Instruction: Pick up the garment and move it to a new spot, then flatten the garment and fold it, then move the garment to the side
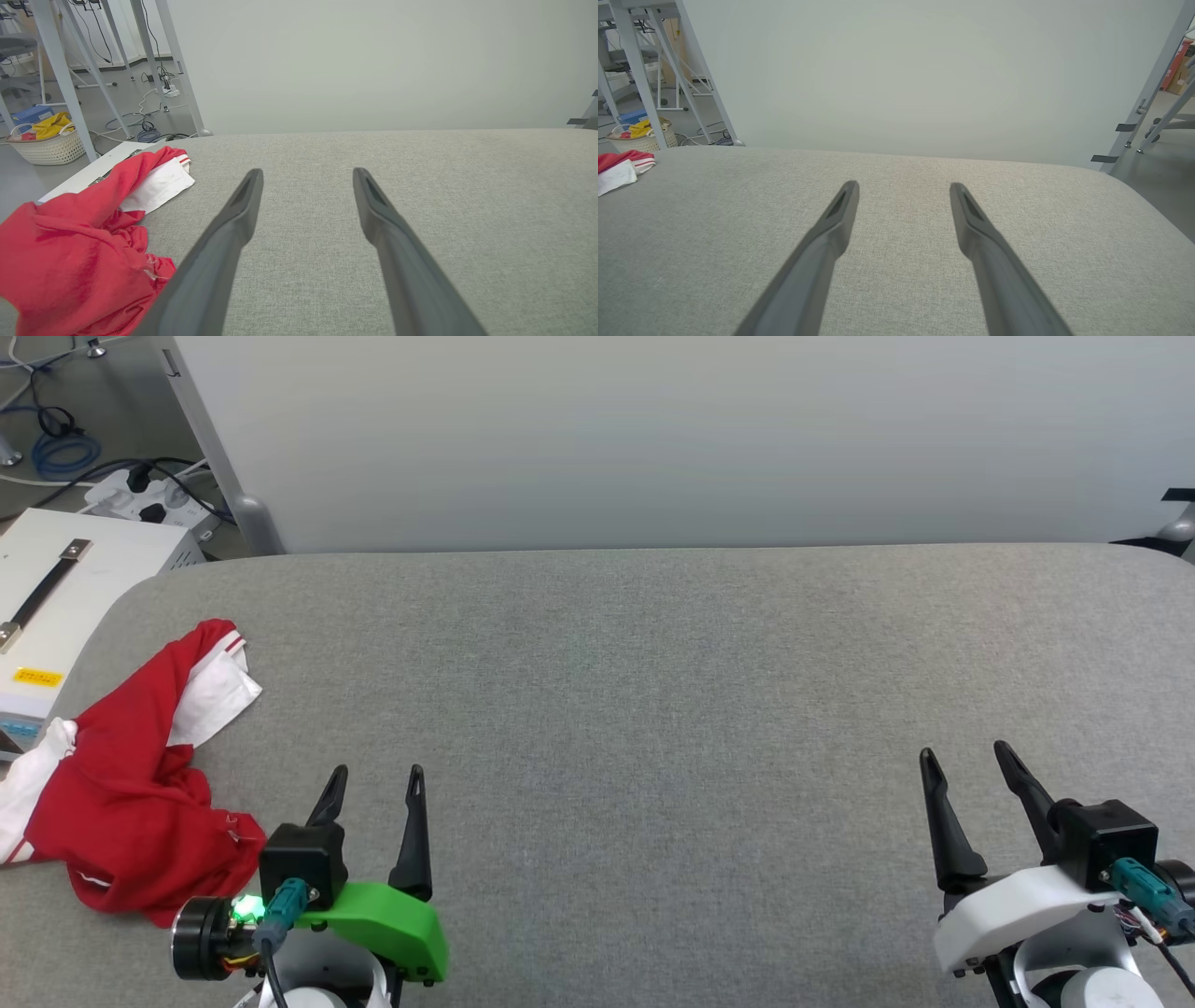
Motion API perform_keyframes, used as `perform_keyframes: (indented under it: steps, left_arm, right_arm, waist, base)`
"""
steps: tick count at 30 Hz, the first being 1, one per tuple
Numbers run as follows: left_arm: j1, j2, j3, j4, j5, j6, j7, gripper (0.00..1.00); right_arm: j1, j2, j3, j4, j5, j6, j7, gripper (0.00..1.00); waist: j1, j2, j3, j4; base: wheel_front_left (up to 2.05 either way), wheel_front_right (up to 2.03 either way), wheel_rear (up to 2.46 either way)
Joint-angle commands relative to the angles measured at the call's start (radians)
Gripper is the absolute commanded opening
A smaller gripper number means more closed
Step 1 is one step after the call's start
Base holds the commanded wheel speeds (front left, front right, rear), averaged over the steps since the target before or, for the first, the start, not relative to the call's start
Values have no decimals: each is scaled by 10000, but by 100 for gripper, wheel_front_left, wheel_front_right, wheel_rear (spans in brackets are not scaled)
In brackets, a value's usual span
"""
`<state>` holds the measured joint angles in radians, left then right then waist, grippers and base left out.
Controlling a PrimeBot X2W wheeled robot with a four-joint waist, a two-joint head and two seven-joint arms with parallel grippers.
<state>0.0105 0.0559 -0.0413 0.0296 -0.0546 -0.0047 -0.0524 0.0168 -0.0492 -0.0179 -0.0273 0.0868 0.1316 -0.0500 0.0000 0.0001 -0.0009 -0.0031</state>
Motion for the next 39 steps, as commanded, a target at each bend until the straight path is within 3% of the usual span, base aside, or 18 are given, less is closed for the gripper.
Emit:
perform_keyframes:
  steps: [1,19,39]
  left_arm:
    - [-264,-15,-57,73,-158,-61,-109,100]
    - [-523,-23,-188,413,-410,-97,-480,100]
    - [-681,-19,319,658,-419,-315,-898,100]
  right_arm:
    - [-41,-5,-28,-89,106,-2,-112,100]
    - [60,-6,-121,-505,249,-4,-196,100]
    - [324,-7,243,-1164,-19,-5,-104,100]
  waist:
    - [0,-1,4,-5]
    - [0,-1,-6,324]
    - [0,-1,122,2334]
  base:
    - [0,0,0]
    - [0,0,0]
    - [0,0,0]
